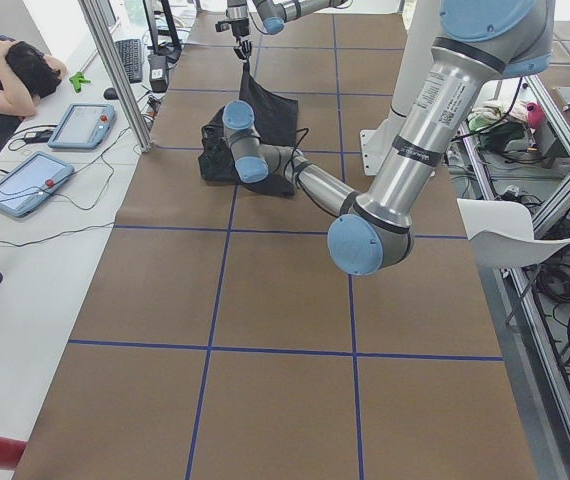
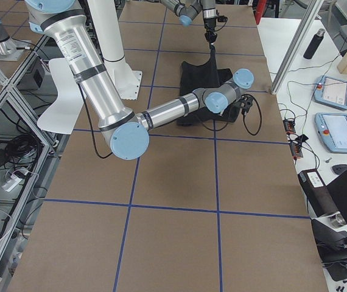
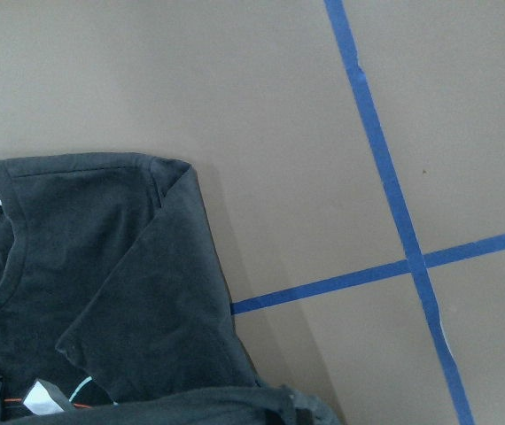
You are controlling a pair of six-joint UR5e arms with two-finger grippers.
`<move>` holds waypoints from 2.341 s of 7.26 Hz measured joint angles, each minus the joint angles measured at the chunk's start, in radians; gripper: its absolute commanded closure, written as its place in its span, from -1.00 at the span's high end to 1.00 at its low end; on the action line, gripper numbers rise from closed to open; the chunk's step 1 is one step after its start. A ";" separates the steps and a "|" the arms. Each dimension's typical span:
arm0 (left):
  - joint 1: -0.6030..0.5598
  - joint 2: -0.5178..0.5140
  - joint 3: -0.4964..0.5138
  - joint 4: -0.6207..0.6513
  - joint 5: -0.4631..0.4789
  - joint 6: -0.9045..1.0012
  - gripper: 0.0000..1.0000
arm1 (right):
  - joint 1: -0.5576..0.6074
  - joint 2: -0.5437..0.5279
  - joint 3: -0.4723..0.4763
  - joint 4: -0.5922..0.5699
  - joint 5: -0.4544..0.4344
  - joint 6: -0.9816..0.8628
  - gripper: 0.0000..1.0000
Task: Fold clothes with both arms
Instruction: 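Lay the hem over the collar with both grippers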
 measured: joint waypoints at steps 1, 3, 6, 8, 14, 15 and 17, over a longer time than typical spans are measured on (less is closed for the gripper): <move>-0.002 -0.014 0.012 0.000 0.004 -0.003 -1.00 | -0.001 0.013 -0.016 0.000 -0.002 -0.003 -1.00; -0.002 -0.077 0.064 0.004 0.009 -0.038 -1.00 | -0.001 0.048 -0.040 -0.001 -0.003 -0.002 -1.00; -0.003 -0.152 0.136 0.010 0.044 -0.082 -1.00 | -0.004 0.096 -0.075 -0.001 -0.005 0.005 -1.00; -0.019 -0.154 0.140 0.011 0.047 -0.082 -1.00 | 0.005 0.124 -0.097 -0.001 -0.008 0.004 -1.00; -0.045 -0.150 0.177 0.000 0.048 -0.068 -1.00 | 0.023 0.172 -0.213 0.000 -0.022 -0.006 -1.00; -0.045 -0.149 0.183 -0.001 0.048 -0.067 -1.00 | 0.022 0.172 -0.229 0.000 -0.027 -0.008 -1.00; -0.045 -0.148 0.187 -0.002 0.049 -0.067 -1.00 | 0.022 0.175 -0.245 0.000 -0.039 -0.009 -1.00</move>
